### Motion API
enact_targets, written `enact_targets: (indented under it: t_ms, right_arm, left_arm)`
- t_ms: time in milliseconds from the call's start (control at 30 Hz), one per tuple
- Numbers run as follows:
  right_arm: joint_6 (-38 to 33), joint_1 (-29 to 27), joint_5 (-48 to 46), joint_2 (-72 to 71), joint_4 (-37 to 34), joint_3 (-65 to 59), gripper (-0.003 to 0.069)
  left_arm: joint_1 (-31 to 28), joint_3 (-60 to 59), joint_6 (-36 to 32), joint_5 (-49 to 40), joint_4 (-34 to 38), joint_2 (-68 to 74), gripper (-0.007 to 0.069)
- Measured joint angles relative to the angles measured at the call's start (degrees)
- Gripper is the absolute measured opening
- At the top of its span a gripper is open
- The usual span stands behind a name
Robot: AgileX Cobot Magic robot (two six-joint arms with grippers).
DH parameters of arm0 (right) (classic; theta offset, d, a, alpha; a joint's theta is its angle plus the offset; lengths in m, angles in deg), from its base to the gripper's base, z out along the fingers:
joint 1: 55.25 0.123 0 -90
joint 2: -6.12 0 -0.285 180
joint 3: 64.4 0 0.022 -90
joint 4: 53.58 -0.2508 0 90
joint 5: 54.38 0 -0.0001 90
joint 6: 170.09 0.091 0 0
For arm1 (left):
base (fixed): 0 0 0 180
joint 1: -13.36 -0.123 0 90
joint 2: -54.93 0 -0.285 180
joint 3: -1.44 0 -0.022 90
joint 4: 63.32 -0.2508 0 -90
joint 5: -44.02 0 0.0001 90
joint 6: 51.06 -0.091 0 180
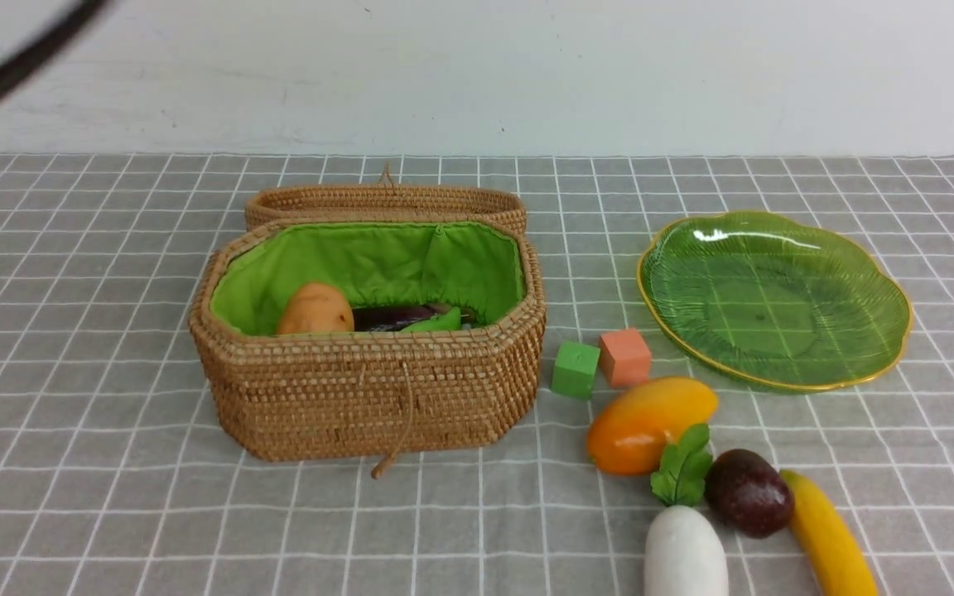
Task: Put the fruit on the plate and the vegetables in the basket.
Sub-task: Take a daikon with your right arm and place it on the basket on the left.
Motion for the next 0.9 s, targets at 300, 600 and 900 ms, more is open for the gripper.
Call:
enact_targets:
  t_ms: [300, 600, 900]
  right_arm:
    - [0.00, 0.00, 0.00, 0.00, 0.00, 0.00, 0.0242]
    - [0.00, 0.00, 0.00, 0.00, 0.00, 0.00, 0.0242]
    - [0.00, 0.00, 0.00, 0.00, 0.00, 0.00, 0.0242]
  left_arm:
    - [0.00, -26.42, 2.26, 3.11, 2.55, -24.29, -0.0013]
    - [0.00, -50.53, 3.34, 25.48, 2.55, -42.39, -0.0013]
    - [0.00, -57.18, 3.37, 27.03, 2.79, -43.44, -0.0013]
